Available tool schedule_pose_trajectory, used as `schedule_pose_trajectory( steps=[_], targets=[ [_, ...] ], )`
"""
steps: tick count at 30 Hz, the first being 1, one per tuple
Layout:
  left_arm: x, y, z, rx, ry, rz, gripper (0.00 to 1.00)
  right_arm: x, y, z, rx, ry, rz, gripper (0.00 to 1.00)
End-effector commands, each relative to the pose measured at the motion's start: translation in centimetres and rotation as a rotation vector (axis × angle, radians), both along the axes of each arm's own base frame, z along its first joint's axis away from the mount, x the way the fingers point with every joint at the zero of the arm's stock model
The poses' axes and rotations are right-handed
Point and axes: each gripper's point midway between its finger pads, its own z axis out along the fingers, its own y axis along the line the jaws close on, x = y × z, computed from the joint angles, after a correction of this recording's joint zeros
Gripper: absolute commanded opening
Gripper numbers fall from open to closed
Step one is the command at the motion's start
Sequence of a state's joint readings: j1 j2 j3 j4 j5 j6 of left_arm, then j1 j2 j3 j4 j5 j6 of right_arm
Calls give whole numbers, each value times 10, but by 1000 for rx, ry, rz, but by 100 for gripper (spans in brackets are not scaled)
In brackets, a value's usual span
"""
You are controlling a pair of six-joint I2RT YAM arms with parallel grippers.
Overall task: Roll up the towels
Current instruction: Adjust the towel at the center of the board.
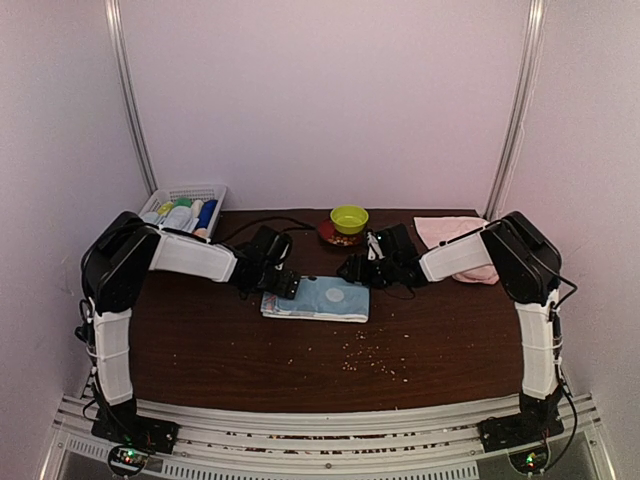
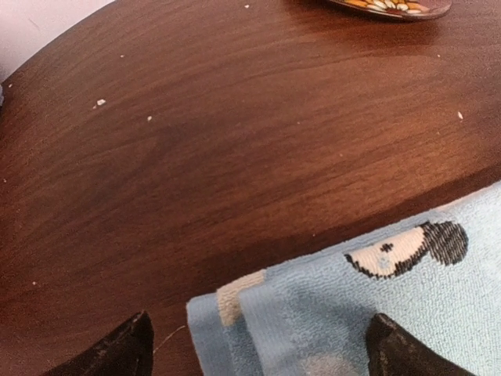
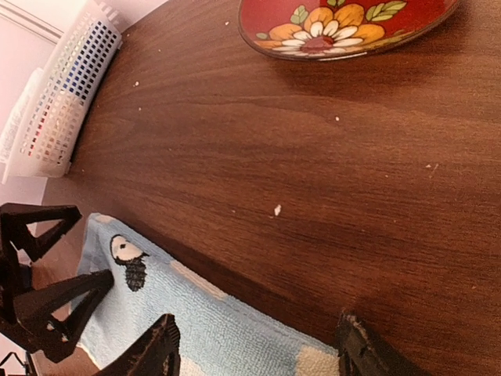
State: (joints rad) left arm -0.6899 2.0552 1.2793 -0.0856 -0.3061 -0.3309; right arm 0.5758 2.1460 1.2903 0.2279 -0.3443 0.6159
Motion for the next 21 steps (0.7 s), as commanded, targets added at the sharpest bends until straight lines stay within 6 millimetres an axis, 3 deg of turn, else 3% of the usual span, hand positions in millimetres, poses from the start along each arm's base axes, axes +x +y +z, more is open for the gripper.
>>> schedule_pose_trajectory(
  steps=[1, 6, 12, 18, 21],
  targets=[
    [13, 2, 55, -24, -108, 23, 98, 3, -20, 24, -103, -60, -36, 69],
    [-1, 10, 71, -59, -118, 25, 98, 8, -45, 40, -269, -121, -79, 72],
    [-29, 23, 69, -98, -104, 20, 98, 5, -77, 36, -568, -163, -107, 80],
    [-57, 29, 68, -109, -102, 5, 98, -13, -68, 17, -712, -168, -12, 99],
    [-71, 35, 65, -125, -98, 7, 98, -21, -59, 7, -753, -166, 28, 100]
  ],
)
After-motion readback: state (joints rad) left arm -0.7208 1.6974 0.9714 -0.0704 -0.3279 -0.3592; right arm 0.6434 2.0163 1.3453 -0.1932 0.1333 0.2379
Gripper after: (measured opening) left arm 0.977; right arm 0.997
